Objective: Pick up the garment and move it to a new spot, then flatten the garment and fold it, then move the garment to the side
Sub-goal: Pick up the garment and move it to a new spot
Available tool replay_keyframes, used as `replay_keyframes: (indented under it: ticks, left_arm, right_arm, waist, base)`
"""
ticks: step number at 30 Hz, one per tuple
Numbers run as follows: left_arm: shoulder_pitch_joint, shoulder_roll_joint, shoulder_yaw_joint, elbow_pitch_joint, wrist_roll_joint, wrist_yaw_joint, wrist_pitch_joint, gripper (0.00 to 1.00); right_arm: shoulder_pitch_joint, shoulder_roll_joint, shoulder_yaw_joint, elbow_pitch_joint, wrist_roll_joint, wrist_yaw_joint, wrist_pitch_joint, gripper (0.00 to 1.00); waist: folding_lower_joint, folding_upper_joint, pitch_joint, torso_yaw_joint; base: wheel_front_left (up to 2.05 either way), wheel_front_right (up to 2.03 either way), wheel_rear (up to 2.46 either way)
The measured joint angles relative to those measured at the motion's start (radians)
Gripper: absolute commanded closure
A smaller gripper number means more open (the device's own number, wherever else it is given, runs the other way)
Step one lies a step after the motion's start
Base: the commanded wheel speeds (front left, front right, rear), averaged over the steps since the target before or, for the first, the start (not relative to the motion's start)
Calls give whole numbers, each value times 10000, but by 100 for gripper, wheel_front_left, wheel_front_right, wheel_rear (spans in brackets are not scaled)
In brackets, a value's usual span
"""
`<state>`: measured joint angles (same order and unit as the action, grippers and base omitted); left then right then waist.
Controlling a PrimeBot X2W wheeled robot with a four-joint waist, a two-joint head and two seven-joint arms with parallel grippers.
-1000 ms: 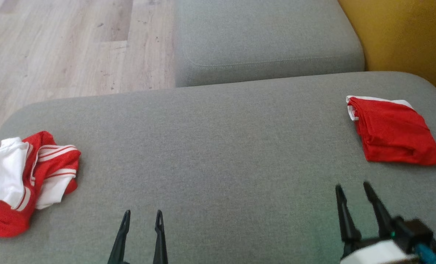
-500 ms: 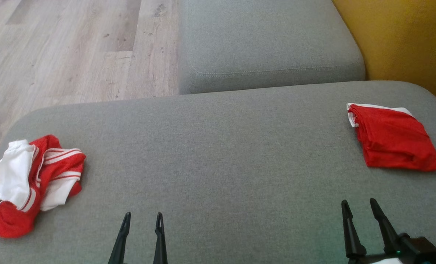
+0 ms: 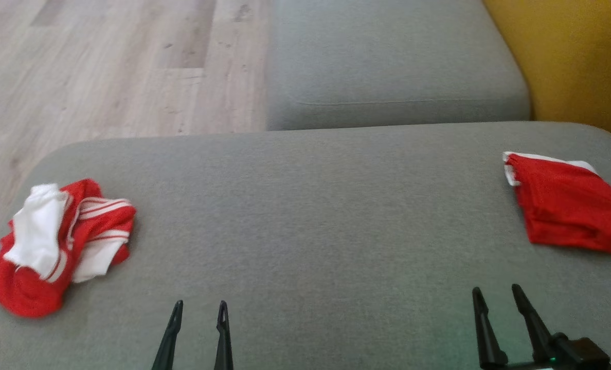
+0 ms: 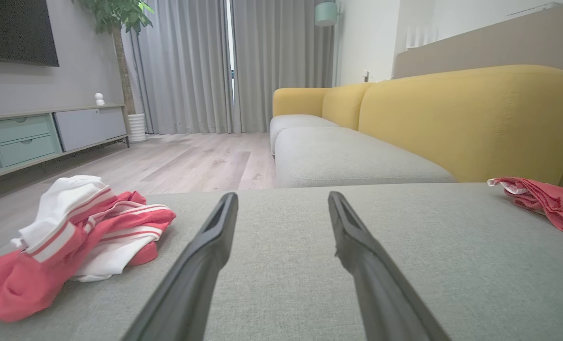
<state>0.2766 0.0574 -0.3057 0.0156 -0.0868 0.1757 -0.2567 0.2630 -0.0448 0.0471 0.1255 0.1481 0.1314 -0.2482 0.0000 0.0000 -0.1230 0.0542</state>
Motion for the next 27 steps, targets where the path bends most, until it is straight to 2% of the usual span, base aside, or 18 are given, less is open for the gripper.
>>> replay_keyframes:
  ticks: [7,20,27]
  left_arm:
    - [-3,2,144,-27,176,-4,0,0]
    - [-3,6,491,-94,265,-13,0,0]
    - [-7,8,531,-213,265,-82,0,0]
  right_arm:
    - [-2,4,328,-42,10,0,0,0]
    - [-55,15,558,-42,107,0,0,0]
    - [-76,17,579,-42,196,0,0,0]
  waist:
    - [0,0,84,933]
    - [0,0,295,3102]
    - [-1,0,449,3945]
  base:
    - [0,0,0]
    - [0,0,0]
    - [0,0,0]
